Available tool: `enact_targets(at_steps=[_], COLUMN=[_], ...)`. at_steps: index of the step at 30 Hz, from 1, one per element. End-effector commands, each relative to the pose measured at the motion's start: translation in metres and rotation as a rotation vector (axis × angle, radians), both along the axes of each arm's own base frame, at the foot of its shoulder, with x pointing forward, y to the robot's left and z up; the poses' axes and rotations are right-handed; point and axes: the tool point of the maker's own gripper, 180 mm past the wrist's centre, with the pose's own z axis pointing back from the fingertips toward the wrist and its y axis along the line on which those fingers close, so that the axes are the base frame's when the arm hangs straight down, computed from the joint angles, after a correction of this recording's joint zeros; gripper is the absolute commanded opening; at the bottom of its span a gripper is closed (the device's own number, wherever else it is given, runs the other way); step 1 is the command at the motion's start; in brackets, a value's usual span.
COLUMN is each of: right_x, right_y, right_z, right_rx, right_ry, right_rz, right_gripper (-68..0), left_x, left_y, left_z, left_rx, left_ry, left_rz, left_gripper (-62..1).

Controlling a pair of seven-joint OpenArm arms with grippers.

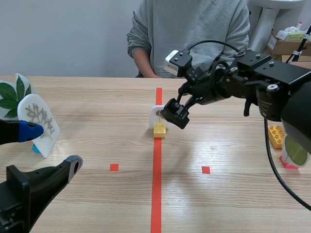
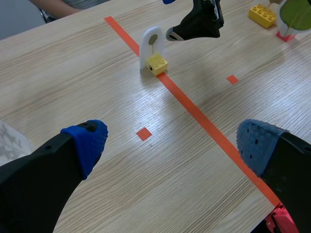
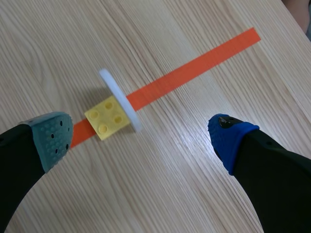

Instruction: Do the leaf sorting experiment

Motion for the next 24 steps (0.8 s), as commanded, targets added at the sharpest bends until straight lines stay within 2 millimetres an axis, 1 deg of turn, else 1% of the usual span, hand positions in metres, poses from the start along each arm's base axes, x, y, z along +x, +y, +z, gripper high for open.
enact_targets(at_steps=[1,5,10,14,19,22,24], right_x=[0.014,0.016,0.013,0.01,-0.002,-0.004,-0.005], right_y=[0.006,0.018,0.026,0.025,0.025,0.025,0.026], right_z=[0.022,0.022,0.007,-0.004,-0.02,-0.027,-0.029], right_rx=[0.031,0.047,0.055,0.044,0.047,0.043,0.045], right_ry=[-0.057,-0.064,-0.038,-0.019,0.014,0.013,0.005], right_rz=[-0.002,-0.003,-0.023,-0.037,-0.044,-0.059,-0.06], right_gripper=[-10.6,-10.6,-10.7,-12.1,-12.9,-17.0,-17.9], left_x=[0.003,0.002,0.002,0.002,0.003,0.003,0.003], left_y=[0.0,0.001,0.001,0.001,0.001,0.001,0.001], left_z=[0.005,0.003,0.004,0.004,0.005,0.005,0.005], left_rx=[-0.012,0.009,0.009,0.008,0.005,0.004,0.004], left_ry=[-0.022,-0.027,-0.028,-0.028,-0.033,-0.033,-0.033], left_rz=[0.006,0.001,0.001,0.001,0.001,0.001,0.001], left_gripper=[-4.1,-4.1,-4.1,-4.1,-4.1,-4.1,-4.1])
